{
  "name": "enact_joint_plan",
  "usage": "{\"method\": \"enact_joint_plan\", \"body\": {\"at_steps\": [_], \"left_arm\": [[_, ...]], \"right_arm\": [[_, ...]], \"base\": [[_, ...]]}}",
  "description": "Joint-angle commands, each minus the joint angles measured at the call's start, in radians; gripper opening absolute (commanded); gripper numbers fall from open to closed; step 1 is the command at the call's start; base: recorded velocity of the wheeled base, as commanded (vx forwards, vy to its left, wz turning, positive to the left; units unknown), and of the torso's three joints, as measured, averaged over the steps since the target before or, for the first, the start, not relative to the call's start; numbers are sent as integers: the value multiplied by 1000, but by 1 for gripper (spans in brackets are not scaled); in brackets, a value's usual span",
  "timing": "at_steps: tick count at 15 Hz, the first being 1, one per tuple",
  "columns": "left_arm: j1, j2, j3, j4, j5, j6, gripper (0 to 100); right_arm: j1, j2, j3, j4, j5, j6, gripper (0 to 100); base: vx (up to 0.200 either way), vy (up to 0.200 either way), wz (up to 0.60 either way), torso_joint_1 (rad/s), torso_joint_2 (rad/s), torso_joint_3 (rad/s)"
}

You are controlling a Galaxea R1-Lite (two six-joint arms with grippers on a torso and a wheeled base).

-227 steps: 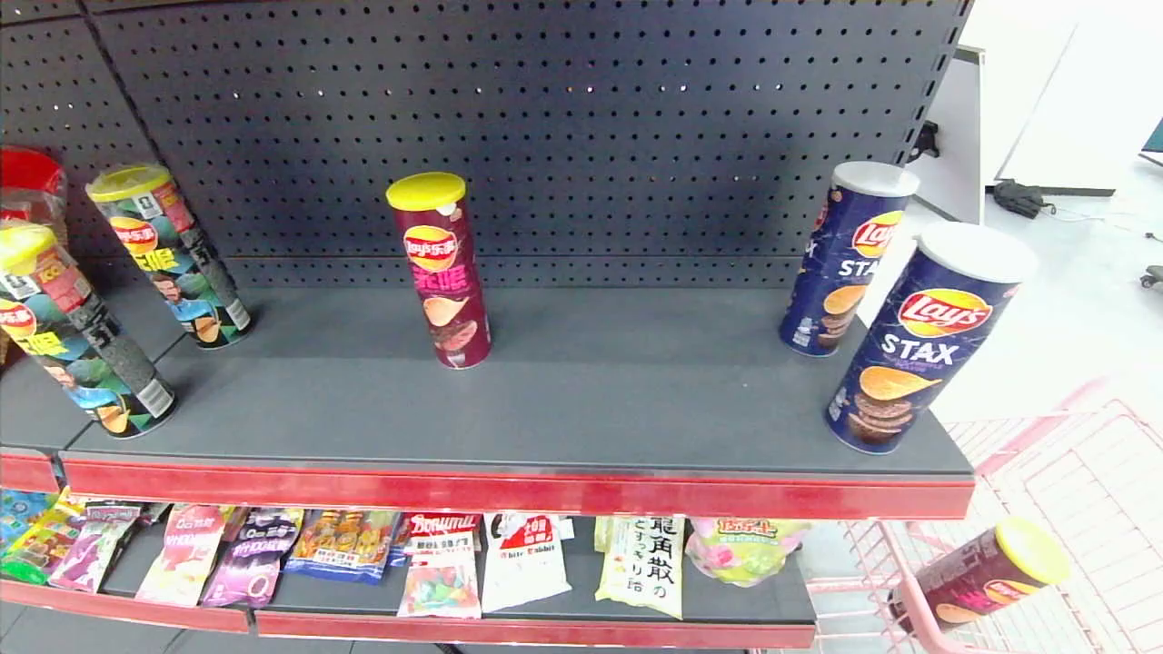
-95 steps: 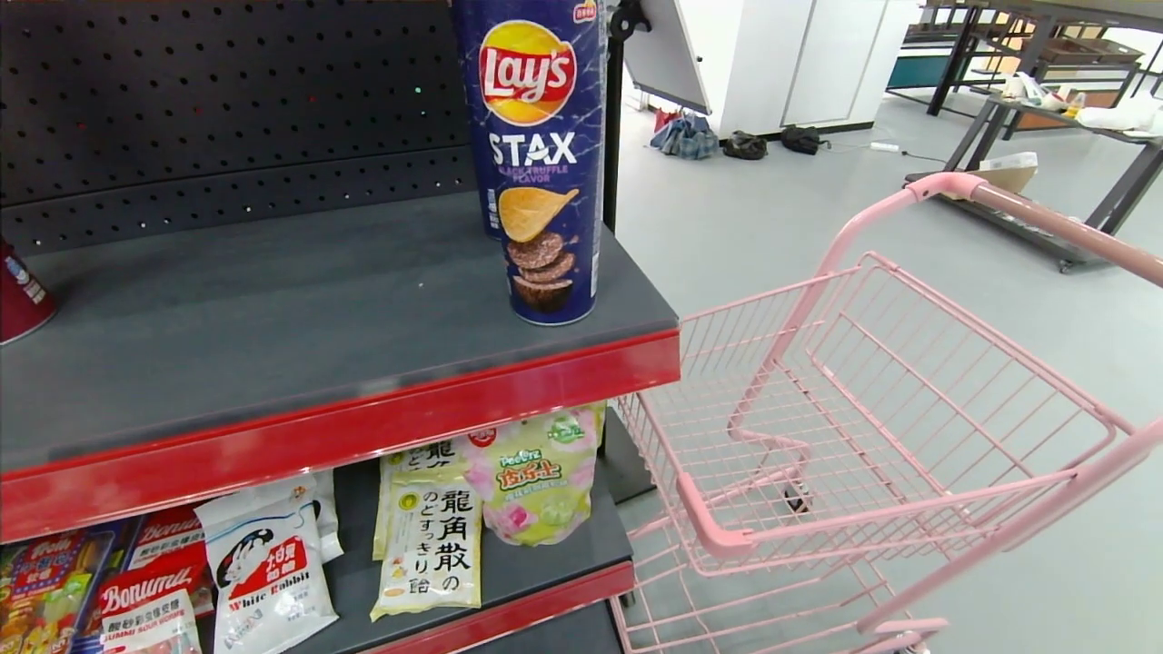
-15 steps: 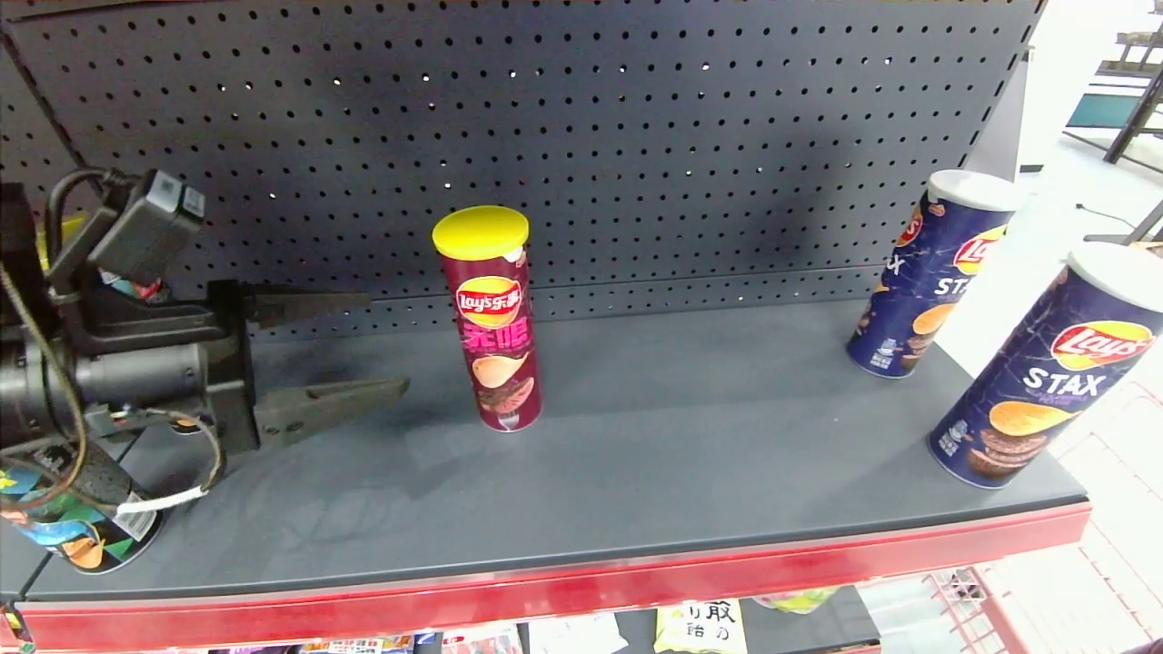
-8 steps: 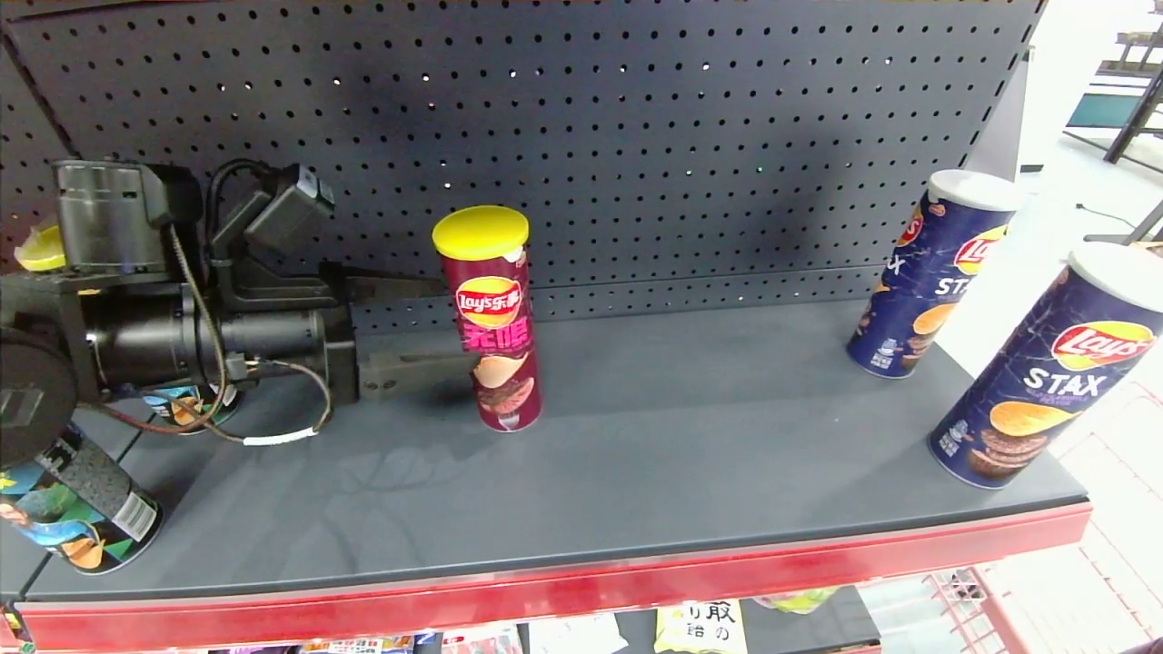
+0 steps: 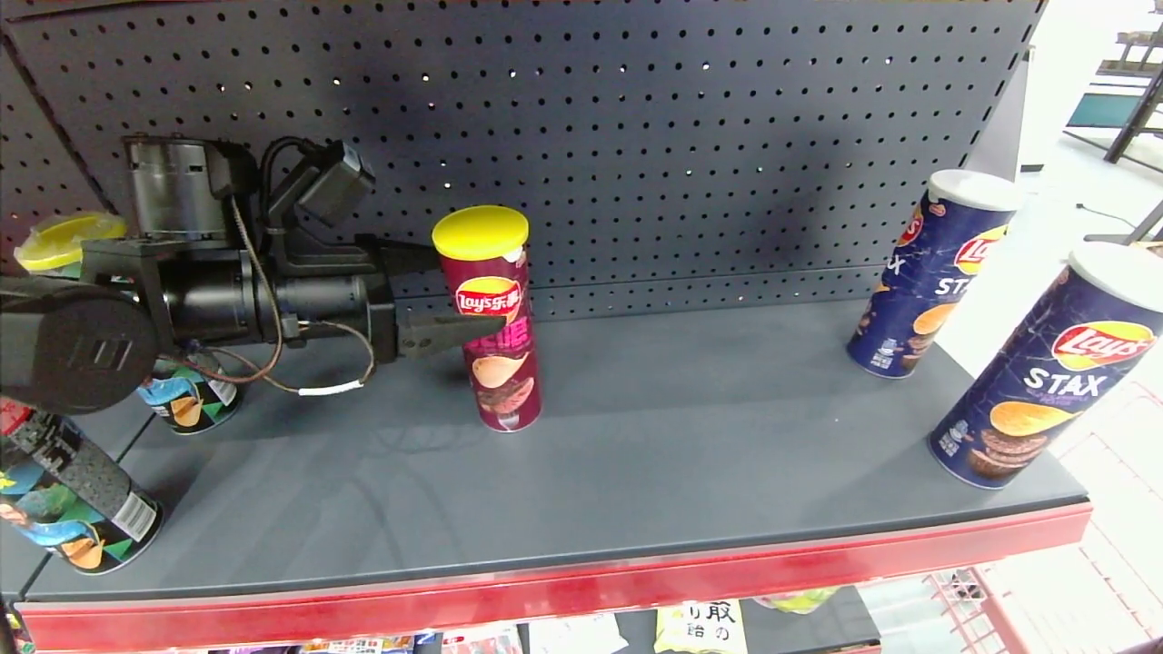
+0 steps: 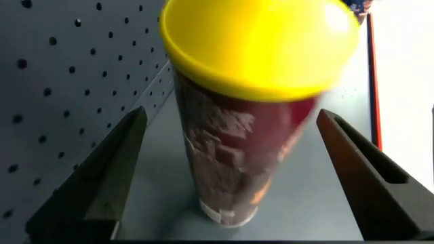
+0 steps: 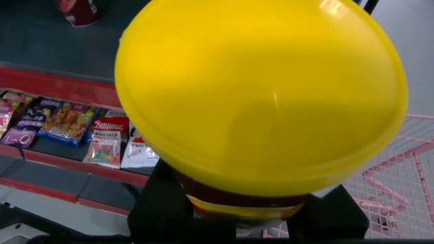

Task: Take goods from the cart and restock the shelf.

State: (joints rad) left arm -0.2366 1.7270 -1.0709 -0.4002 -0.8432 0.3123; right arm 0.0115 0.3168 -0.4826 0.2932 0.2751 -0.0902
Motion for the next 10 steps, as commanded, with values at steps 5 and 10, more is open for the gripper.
{"method": "enact_joint_plan", "body": {"at_steps": [5,10], "left_arm": [[-63,59,-40,0,0,-35,100],[-66,100,-103,0,-4,-48,100]], "right_arm": [[1,2,-2,0,-1,0,0],[1,5,-14,4,1,0,0]], "base": [[0,0,0,0,0,0],[0,0,0,0,0,0]]}}
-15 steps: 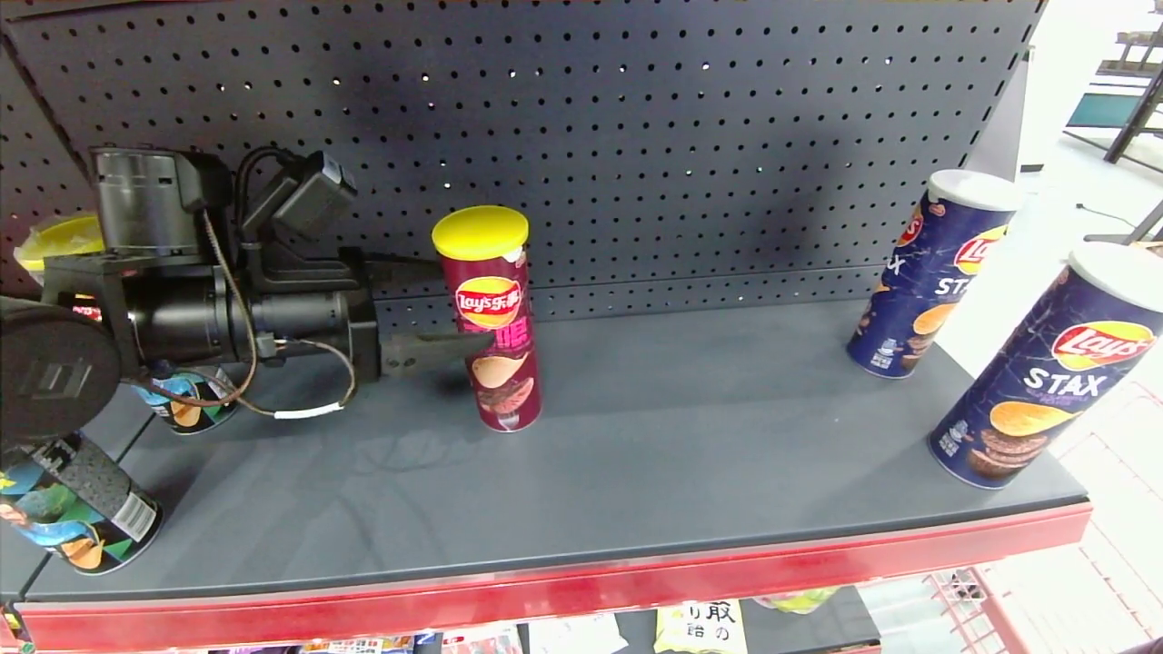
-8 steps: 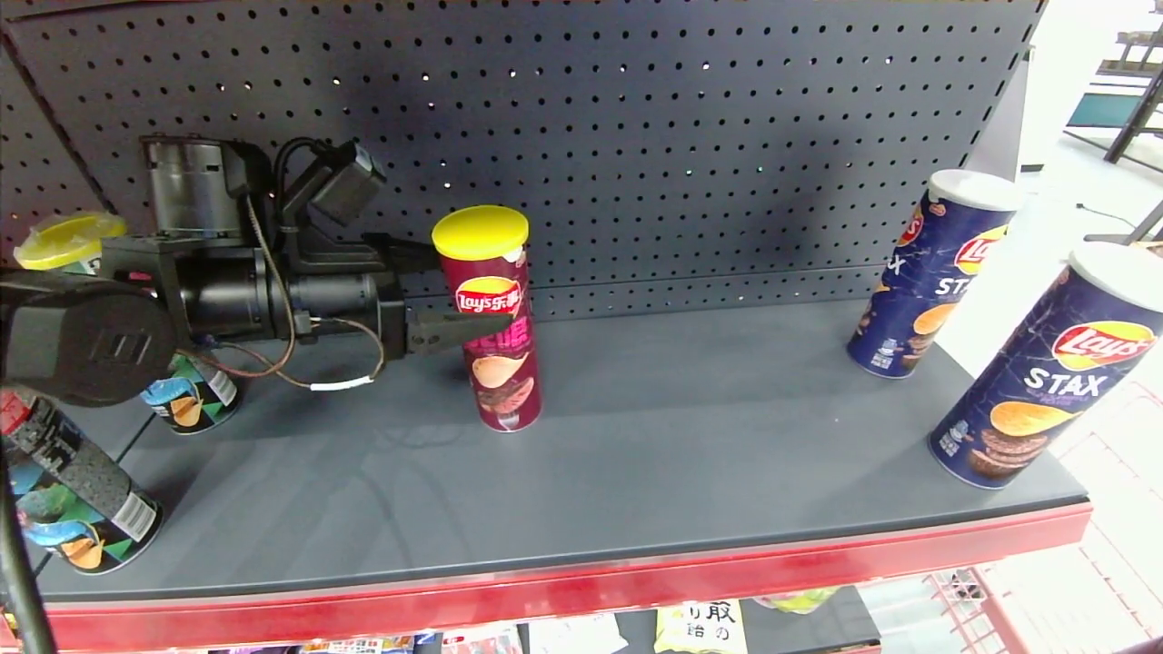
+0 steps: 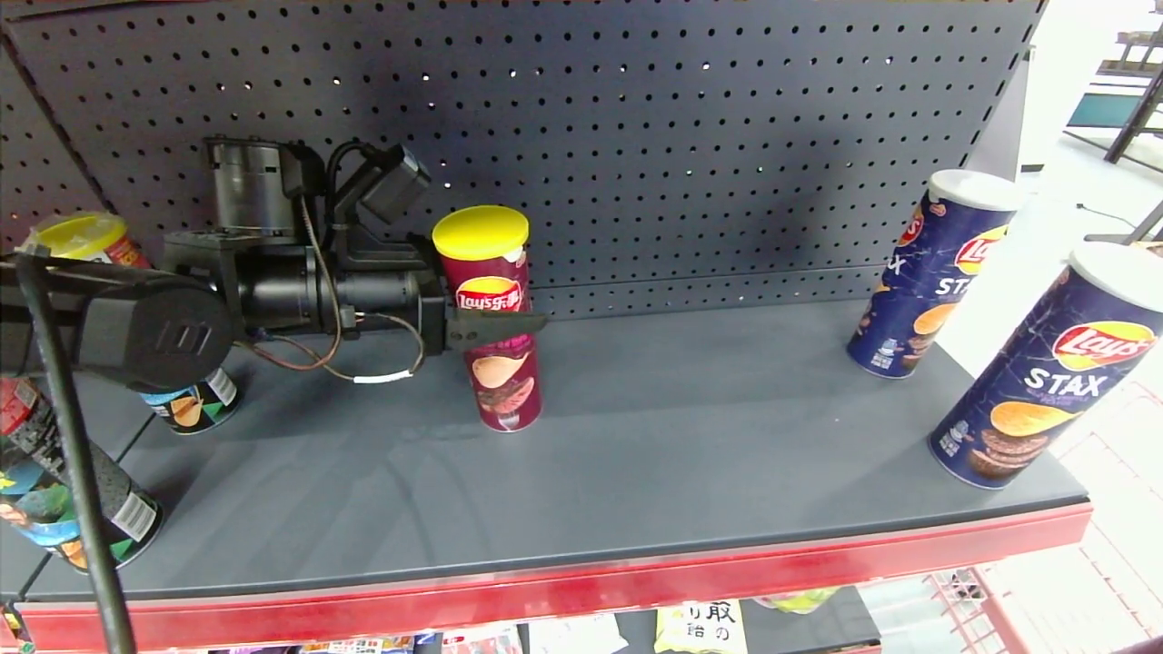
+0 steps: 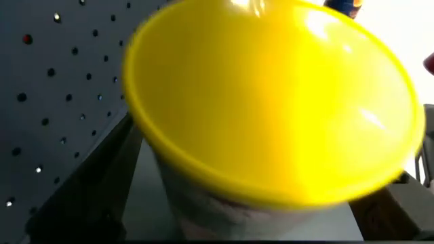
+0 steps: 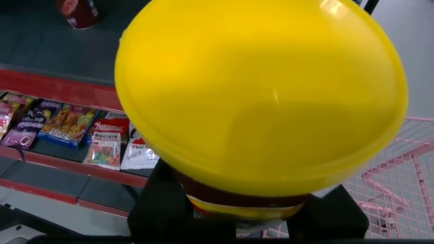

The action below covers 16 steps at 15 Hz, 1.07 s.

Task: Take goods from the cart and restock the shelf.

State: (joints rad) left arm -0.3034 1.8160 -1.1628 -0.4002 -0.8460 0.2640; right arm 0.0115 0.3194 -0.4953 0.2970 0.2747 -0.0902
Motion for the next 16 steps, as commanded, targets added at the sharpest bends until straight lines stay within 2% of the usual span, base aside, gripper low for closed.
{"method": "enact_joint_plan", "body": {"at_steps": [1,3,4,11,13,14,15,16], "left_arm": [[0,11,-12,0,-10,0,100],[0,13,-11,0,-36,-2,100],[-2,13,-11,1,-35,-3,0],[-19,-12,8,3,-35,-9,0],[-40,-43,17,1,-33,-60,0],[-40,-43,17,1,-33,-60,0],[-91,-99,55,0,-27,-114,0],[-102,-115,81,-2,-25,-112,0]], "right_arm": [[1,3,-2,1,1,0,0],[1,4,-2,2,1,0,0],[1,4,-2,2,1,0,0],[1,15,4,-4,1,0,0],[1,24,1,-6,1,0,0],[1,24,1,-6,1,0,0],[1,32,0,-7,3,0,0],[1,33,0,-7,3,0,0]], "base": [[0,0,0,0,0,0],[0,0,0,0,0,0],[0,0,0,0,0,0],[0,0,0,0,0,0],[0,0,0,0,0,0],[0,0,0,0,0,0],[0,0,0,0,0,0],[0,0,0,0,0,0]]}}
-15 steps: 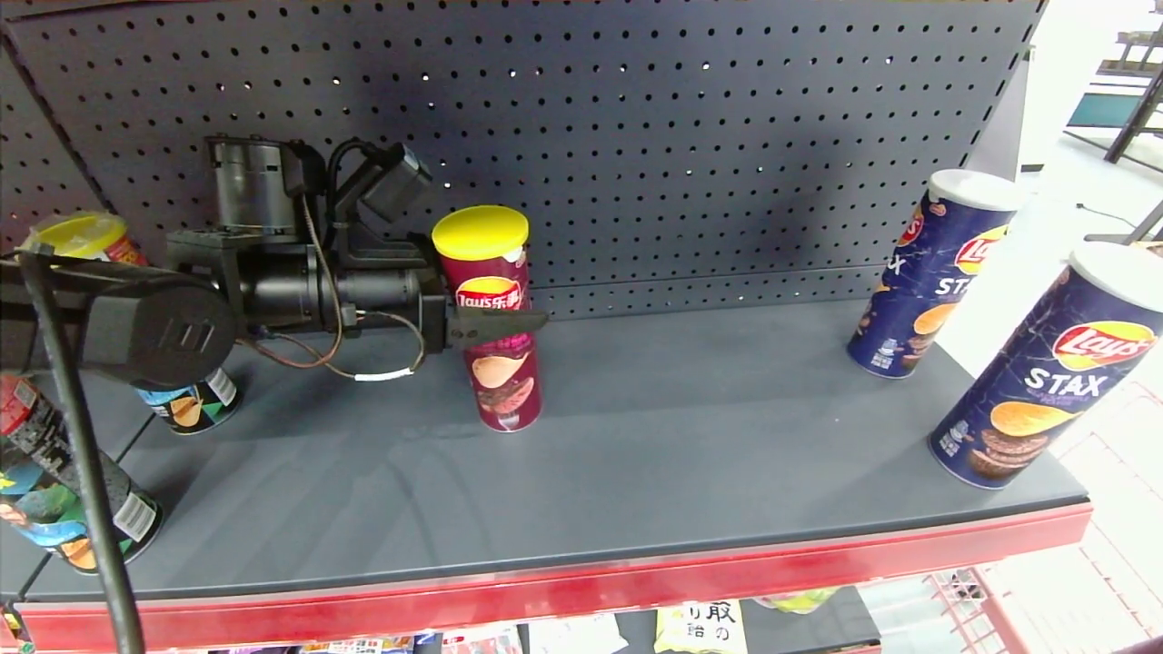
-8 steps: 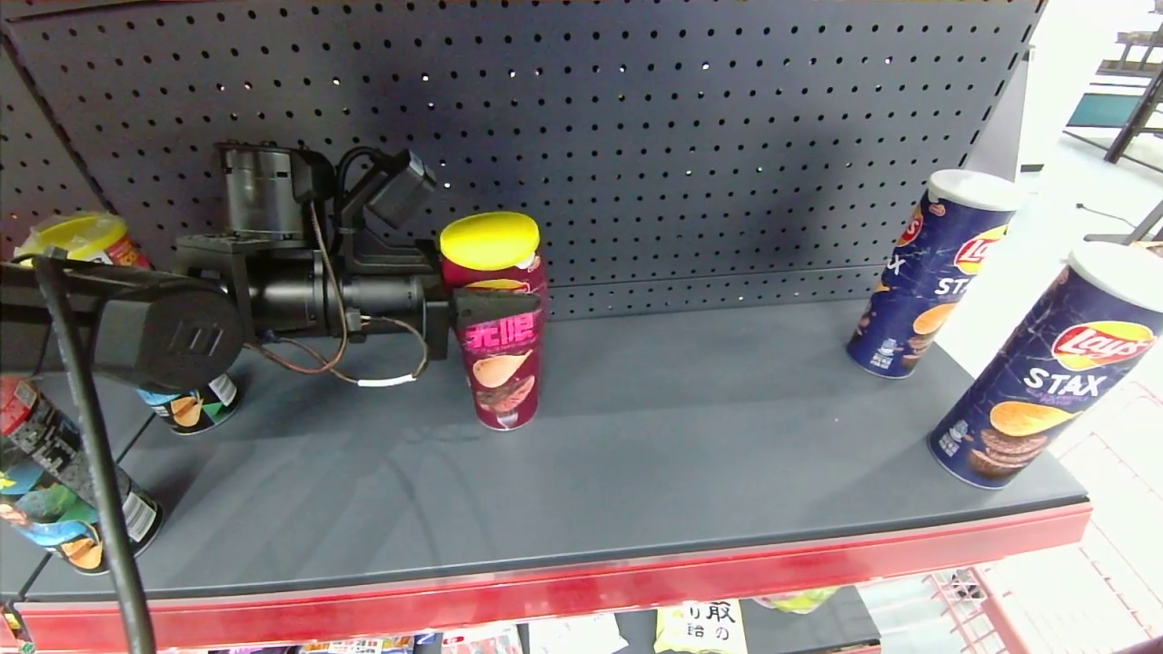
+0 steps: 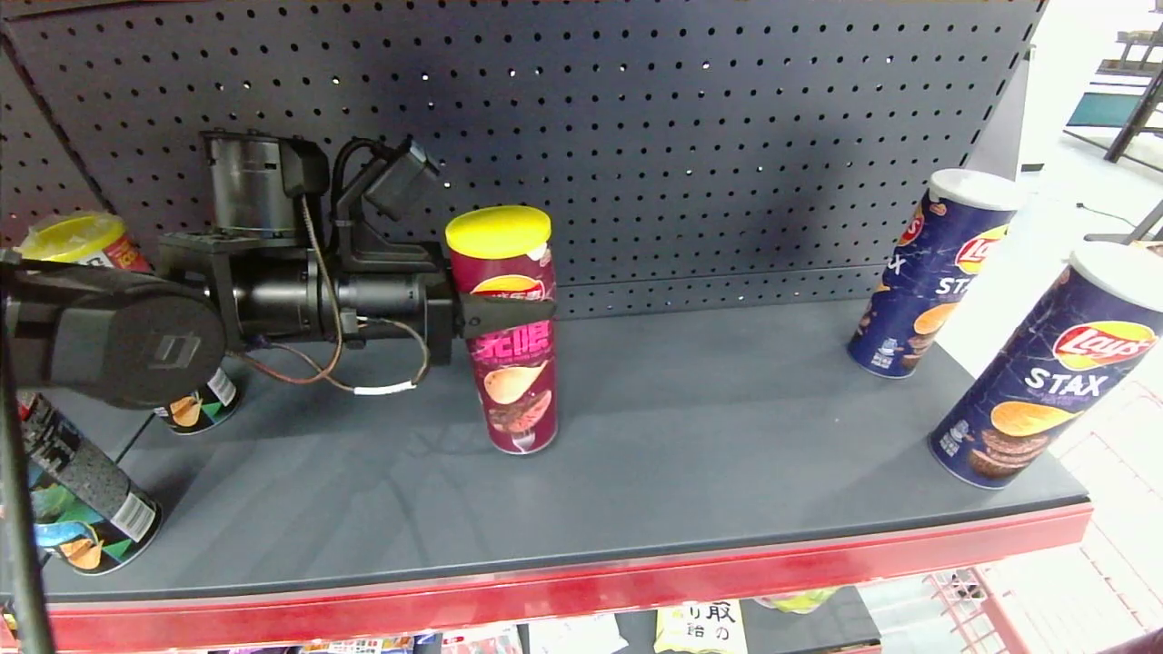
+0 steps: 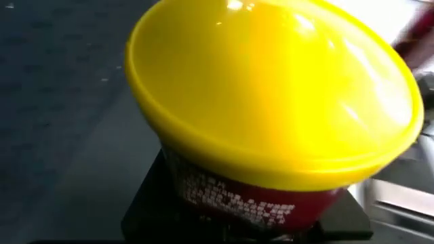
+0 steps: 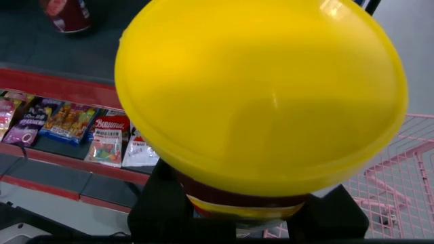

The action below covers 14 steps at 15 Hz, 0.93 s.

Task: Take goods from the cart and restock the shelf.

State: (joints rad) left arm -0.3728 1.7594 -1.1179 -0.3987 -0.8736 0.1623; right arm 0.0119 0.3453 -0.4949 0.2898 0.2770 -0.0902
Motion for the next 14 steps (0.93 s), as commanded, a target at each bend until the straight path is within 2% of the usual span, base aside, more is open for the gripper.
{"method": "enact_joint_plan", "body": {"at_steps": [1,4,7,14], "left_arm": [[-46,-78,78,-9,2,-12,0],[-72,-116,188,-60,7,-12,0],[-75,-136,247,-92,8,-14,0],[-87,-150,274,-121,7,-17,0]], "right_arm": [[2,12,-1,0,1,0,0],[3,14,-1,0,1,0,0],[3,14,4,0,2,0,0],[3,12,1,0,2,0,0]], "base": [[0,0,0,0,0,0],[0,0,0,0,0,0],[0,0,0,0,0,0],[0,0,0,0,0,0]]}}
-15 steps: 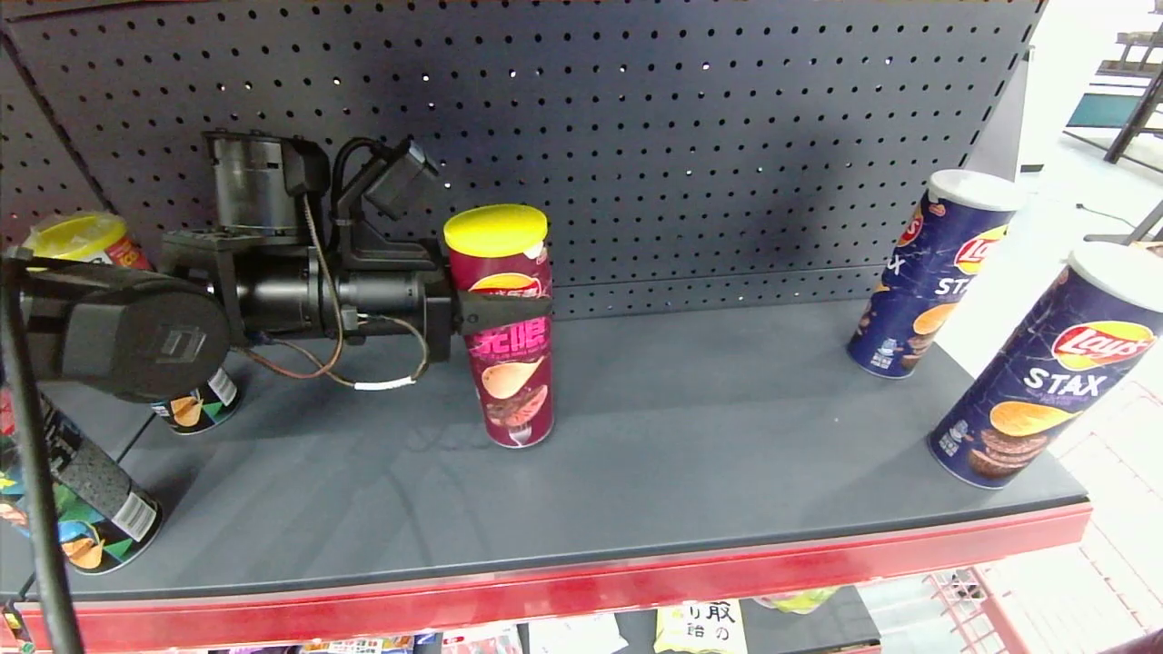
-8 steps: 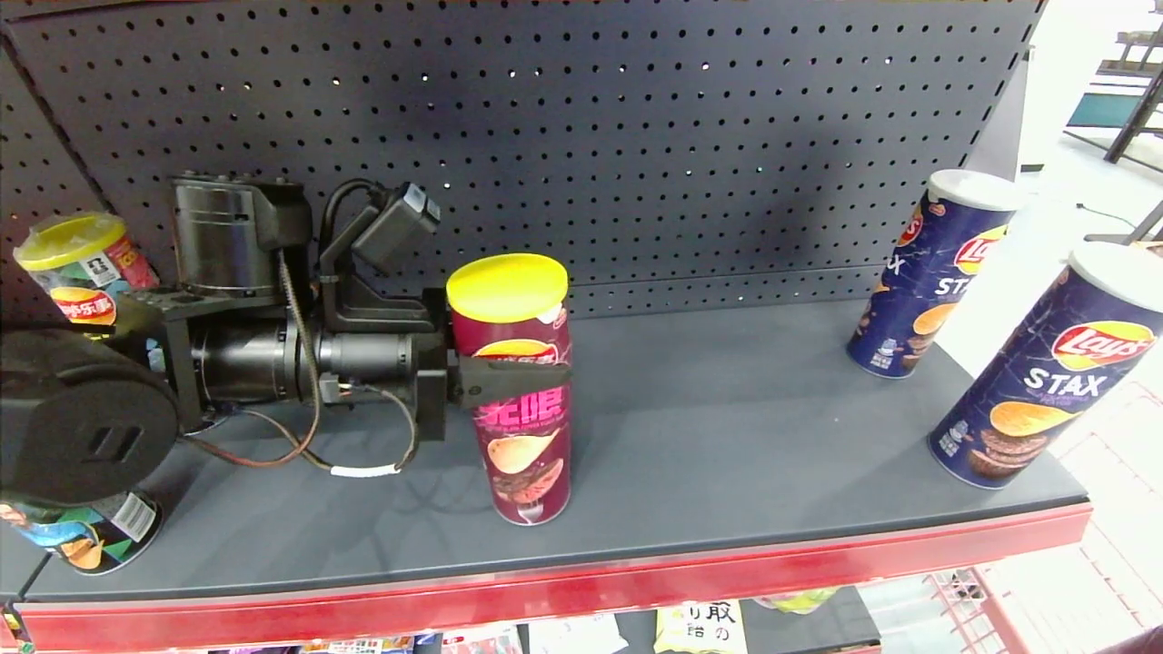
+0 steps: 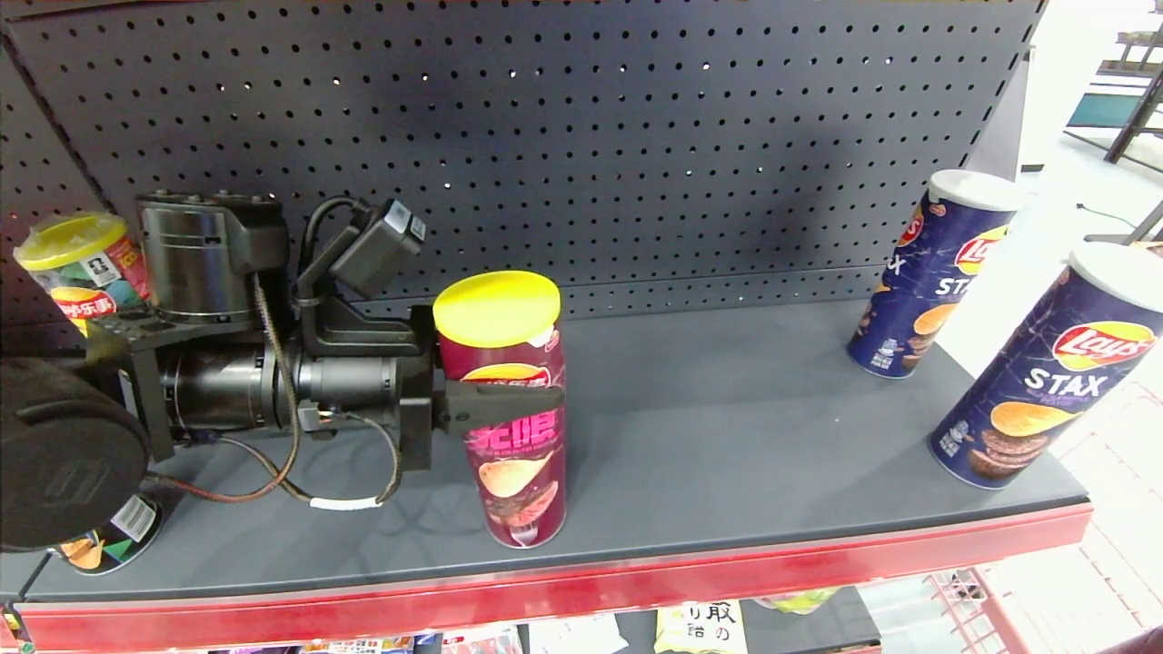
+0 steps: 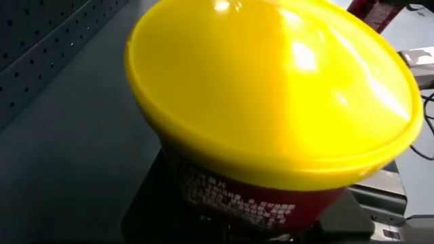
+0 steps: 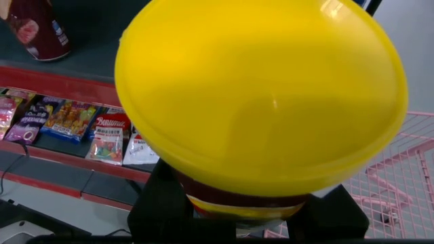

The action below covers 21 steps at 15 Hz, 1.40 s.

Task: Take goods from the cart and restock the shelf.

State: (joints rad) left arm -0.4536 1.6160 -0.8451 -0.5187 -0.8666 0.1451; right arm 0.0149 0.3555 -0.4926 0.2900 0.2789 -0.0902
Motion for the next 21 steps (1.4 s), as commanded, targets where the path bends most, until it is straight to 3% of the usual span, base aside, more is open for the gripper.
{"method": "enact_joint_plan", "body": {"at_steps": [1,7,11,17,18,21], "left_arm": [[-8,-10,9,-3,0,1,0],[-7,-34,109,-64,1,1,0],[-7,-56,113,-67,3,-22,0],[-7,-70,135,-69,4,-21,0],[-5,-70,136,-70,4,-21,100],[-5,-70,152,-95,26,-22,100]], "right_arm": [[0,2,-3,0,0,0,0],[0,2,-4,0,0,0,0],[0,0,-4,0,0,0,0],[0,0,-6,0,0,-2,0],[0,0,-6,0,0,-2,0],[0,-3,-6,0,0,-2,0]], "base": [[0,0,0,0,0,0],[0,0,0,0,0,0],[0,0,0,0,0,0],[0,0,0,0,0,0],[0,0,0,0,0,0],[0,0,0,0,0,0]]}}
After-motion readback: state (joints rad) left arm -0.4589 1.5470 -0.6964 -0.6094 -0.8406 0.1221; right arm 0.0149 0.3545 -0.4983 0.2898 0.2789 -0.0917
